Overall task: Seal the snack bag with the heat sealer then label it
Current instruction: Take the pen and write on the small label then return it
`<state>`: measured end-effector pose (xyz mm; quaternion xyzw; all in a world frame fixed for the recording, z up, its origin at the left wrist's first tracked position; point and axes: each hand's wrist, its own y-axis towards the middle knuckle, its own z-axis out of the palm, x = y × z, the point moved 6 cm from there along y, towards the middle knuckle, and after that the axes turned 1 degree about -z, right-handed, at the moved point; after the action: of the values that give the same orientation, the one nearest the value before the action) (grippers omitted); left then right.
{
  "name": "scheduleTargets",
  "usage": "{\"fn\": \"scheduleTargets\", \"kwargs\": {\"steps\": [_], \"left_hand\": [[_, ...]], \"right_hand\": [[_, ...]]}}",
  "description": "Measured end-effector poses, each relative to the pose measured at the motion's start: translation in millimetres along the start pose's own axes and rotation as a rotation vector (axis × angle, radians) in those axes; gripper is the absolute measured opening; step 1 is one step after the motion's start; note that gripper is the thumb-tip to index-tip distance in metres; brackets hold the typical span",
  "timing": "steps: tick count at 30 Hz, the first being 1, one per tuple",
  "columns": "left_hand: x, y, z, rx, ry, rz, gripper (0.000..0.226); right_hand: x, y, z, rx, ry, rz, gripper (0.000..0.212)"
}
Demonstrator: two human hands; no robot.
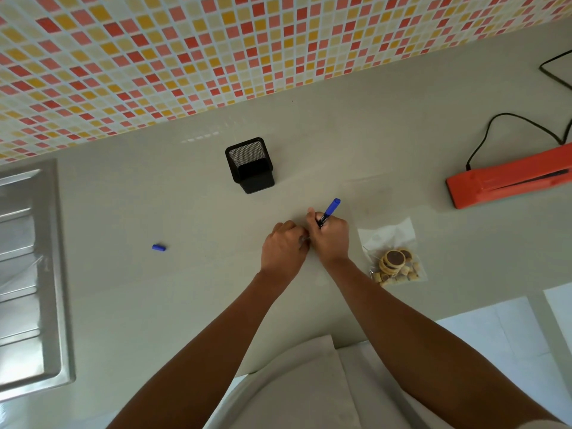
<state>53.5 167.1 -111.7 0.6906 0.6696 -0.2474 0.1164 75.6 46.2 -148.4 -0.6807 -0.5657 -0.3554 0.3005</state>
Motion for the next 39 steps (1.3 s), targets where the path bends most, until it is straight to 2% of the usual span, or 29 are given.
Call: {"fn": "scheduleTargets", "kwargs": {"steps": [13, 24, 31, 36, 39], "left_hand": [[2.4, 1.4, -0.6, 0.040, 0.055, 0.015, 0.006], [5.4, 1.5, 0.3, 0.041, 0.048, 0.015, 0.004], [4.8, 2.0, 0.1, 0.058, 0.032, 0.014, 0.006], [5.5, 2.1, 0.4, 0.065, 0.051, 0.017, 0.009], [4.7, 2.4, 0.6, 0.073, 0.064, 0.036, 0.010]], "right_hand": [[0.5, -2.8, -1.4, -0.041, -0.052, -0.064, 0.058], [-1.6, -3.2, -4.2, -0.008, -0.057, -0.067, 0.056], [5.5, -3.8, -10.7, -0.005, -0.002, -0.099, 0.050], [2.9, -6.2, -13.6, 0.012, 0.151, -0.035, 0.054], [-0.7, -7.8, -16.2, -0.009, 0.145, 0.004, 0.055]]}}
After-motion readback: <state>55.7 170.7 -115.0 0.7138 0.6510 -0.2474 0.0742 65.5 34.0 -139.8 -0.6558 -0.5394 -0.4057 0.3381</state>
